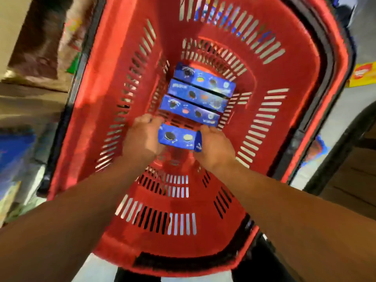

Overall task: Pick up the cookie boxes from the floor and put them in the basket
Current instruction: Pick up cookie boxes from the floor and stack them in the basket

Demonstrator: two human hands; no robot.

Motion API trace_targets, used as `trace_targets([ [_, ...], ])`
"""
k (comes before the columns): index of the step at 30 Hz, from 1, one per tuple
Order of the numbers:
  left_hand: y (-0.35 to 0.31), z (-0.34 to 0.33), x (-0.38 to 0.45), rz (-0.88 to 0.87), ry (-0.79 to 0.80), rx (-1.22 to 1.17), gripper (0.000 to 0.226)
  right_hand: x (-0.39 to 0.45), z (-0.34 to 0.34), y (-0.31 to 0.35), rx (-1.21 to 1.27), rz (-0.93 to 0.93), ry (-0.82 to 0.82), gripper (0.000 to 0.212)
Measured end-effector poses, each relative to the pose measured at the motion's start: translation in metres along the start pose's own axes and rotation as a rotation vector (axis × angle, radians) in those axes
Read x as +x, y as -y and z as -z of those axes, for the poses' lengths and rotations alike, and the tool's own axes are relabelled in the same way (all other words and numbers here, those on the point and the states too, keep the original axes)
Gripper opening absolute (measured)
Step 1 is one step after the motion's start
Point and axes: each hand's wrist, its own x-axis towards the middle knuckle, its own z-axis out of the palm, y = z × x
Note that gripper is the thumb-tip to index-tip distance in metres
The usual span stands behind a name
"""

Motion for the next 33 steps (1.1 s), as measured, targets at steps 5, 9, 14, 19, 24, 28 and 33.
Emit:
trace_targets([
  [5, 0.024, -0.065, 0.042, 0.038, -0.064, 0.023, 0.051, 0.056, -0.052, -0.014, -0.036, -0.085, -0.078, 0.065],
  [9, 0.034, -0.096, 0.058, -0.005, -0.186, 0.072, 0.056, 0.079, -0.084, -0.017, -0.115, -0.131, -0.221, 0.064],
  [14, 0.040, -0.122, 0.084, -0.022, -0.291, 0.115, 0.059, 0.103, -0.100, -0.032, -0.230, -0.103, -0.371, 0.061],
  [19, 0.042, -0.139, 0.096, -0.010, -0.318, 0.122, 0.070, 0.118, -0.102, -0.044, -0.275, -0.073, -0.387, 0.066],
  [24, 0.038, -0.133, 0.077, 0.040, -0.227, 0.092, 0.072, 0.100, -0.100, -0.037, -0.267, -0.106, -0.243, 0.071],
  [28, 0.027, -0.106, 0.052, 0.020, -0.178, -0.013, 0.067, 0.069, -0.080, -0.017, -0.226, -0.122, -0.162, 0.075],
  [33, 0.010, -0.048, 0.012, -0.048, -0.143, -0.036, 0.066, 0.011, -0.032, 0.014, -0.161, -0.095, -0.148, 0.077],
])
